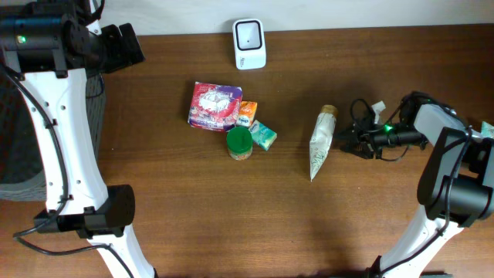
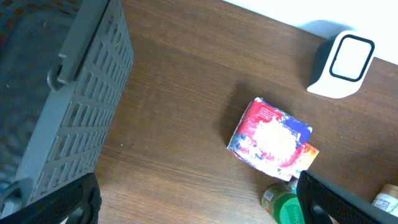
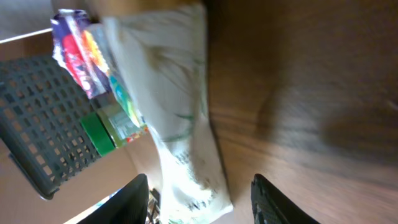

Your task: Scan the item barcode

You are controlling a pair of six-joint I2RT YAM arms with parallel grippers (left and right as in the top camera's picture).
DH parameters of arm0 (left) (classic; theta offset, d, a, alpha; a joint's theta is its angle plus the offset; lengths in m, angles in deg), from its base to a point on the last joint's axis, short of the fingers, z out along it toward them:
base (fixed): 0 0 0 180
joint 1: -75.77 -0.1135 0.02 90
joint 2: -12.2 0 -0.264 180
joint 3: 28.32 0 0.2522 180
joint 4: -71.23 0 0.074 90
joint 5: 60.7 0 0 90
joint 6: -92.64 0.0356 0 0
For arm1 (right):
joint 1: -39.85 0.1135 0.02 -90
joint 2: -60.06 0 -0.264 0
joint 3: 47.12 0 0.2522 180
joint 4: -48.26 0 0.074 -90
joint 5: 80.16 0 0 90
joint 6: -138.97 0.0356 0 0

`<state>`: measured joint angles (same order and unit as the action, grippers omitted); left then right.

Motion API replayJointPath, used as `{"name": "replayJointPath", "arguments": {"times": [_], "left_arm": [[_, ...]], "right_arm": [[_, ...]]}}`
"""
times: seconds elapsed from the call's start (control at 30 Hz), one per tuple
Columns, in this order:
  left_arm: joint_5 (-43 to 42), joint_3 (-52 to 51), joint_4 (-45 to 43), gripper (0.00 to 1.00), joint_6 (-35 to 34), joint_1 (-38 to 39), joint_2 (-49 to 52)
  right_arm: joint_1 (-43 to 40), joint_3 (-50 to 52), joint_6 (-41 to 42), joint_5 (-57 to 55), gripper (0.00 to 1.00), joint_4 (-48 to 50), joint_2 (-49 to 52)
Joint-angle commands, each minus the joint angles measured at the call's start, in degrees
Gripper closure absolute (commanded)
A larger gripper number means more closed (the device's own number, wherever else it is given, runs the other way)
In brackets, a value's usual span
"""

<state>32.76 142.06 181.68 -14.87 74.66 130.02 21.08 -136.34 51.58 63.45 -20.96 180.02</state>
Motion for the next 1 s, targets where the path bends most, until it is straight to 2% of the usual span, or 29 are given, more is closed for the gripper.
{"name": "replayJointPath", "arguments": {"times": [0.0,0.13,0.23,0.27,0.3,0.4,0.47,0.53,0.57,0.7,0.77,0.83,0.93,0.97], "left_arm": [[0.5,0.5,0.0,0.01,0.5,-0.2,-1.1],[0.5,0.5,0.0,0.01,0.5,-0.2,-1.1],[0.4,0.5,0.0,0.01,0.5,-0.2,-1.1],[0.4,0.5,0.0,0.01,0.5,-0.2,-1.1],[0.5,0.5,0.0,0.01,0.5,-0.2,-1.1],[0.4,0.5,0.0,0.01,0.5,-0.2,-1.1],[0.5,0.5,0.0,0.01,0.5,-0.2,-1.1],[0.5,0.5,0.0,0.01,0.5,-0.2,-1.1],[0.5,0.5,0.0,0.01,0.5,-0.2,-1.1],[0.4,0.5,0.0,0.01,0.5,-0.2,-1.1],[0.5,0.5,0.0,0.01,0.5,-0.2,-1.1],[0.5,0.5,0.0,0.01,0.5,-0.2,-1.1],[0.4,0.5,0.0,0.01,0.5,-0.2,-1.1],[0.4,0.5,0.0,0.01,0.5,-0.2,-1.1]], "right_arm": [[-0.7,-1.5,-0.7,-1.7,0.51,-2.5,-0.3],[0.3,-11.4,-3.3,-3.6,0.49,-11.4,-1.5],[3.9,-18.9,-3.3,-12.6,0.46,-17.0,-1.7],[6.2,-20.6,-3.2,-18.1,0.40,-17.8,-1.6],[8.6,-21.1,-2.4,-23.5,0.28,-17.6,-1.6],[15.9,-21.1,6.7,-41.7,0.09,-15.6,-1.6],[19.8,-21.1,12.5,-49.3,0.07,-14.6,-1.6],[23.4,-21.1,14.5,-51.8,0.07,-13.0,-1.6],[24.7,-21.1,15.2,-51.8,0.02,-12.2,-1.5],[30.9,-21.1,21.1,-61.8,0.02,-10.4,-0.6],[32.9,-20.6,22.0,-65.2,0.17,-10.1,-0.2],[33.4,-18.9,22.5,-65.2,0.21,-8.5,-0.2],[33.4,-12.1,24.1,-65.0,0.34,-2.3,-0.2],[33.4,-9.0,24.1,-65.0,0.35,0.3,-0.2]]}}
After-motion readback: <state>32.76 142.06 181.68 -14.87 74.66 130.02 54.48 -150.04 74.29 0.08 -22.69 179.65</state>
